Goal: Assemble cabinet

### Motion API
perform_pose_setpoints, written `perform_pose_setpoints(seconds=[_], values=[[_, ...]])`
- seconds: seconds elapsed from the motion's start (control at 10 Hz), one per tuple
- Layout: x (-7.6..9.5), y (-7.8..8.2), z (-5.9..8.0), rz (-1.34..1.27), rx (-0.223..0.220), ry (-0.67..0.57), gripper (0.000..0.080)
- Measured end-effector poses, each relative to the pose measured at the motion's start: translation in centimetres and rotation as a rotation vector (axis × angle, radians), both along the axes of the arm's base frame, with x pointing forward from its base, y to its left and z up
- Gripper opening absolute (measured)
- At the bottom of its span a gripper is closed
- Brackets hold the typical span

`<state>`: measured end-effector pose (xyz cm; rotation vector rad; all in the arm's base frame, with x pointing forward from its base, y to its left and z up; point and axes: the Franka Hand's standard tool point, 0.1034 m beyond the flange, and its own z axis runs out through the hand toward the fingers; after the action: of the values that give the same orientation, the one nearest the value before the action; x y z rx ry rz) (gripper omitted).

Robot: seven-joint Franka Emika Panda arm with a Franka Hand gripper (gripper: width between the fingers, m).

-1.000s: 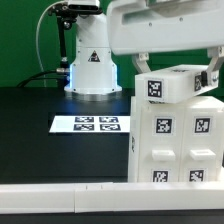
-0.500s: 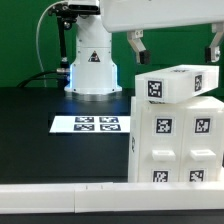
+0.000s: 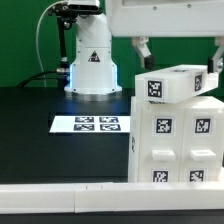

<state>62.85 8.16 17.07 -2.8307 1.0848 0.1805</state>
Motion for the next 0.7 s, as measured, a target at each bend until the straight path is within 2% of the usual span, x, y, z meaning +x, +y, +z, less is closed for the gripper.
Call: perform_pose_setpoints(seconds=[0.2, 0.4, 0.6, 0.7], values=[[-0.24, 0.24, -0.87, 0.000, -0.002, 0.012, 0.0795], [0.02, 0.25, -0.97, 0.000, -0.001, -0.008, 0.0795], [0.02, 0.27, -1.00, -0.022, -0.002, -0.005, 0.0554], [0.01, 0.26, -1.00, -0.020, -0.002, -0.005, 0.0556]])
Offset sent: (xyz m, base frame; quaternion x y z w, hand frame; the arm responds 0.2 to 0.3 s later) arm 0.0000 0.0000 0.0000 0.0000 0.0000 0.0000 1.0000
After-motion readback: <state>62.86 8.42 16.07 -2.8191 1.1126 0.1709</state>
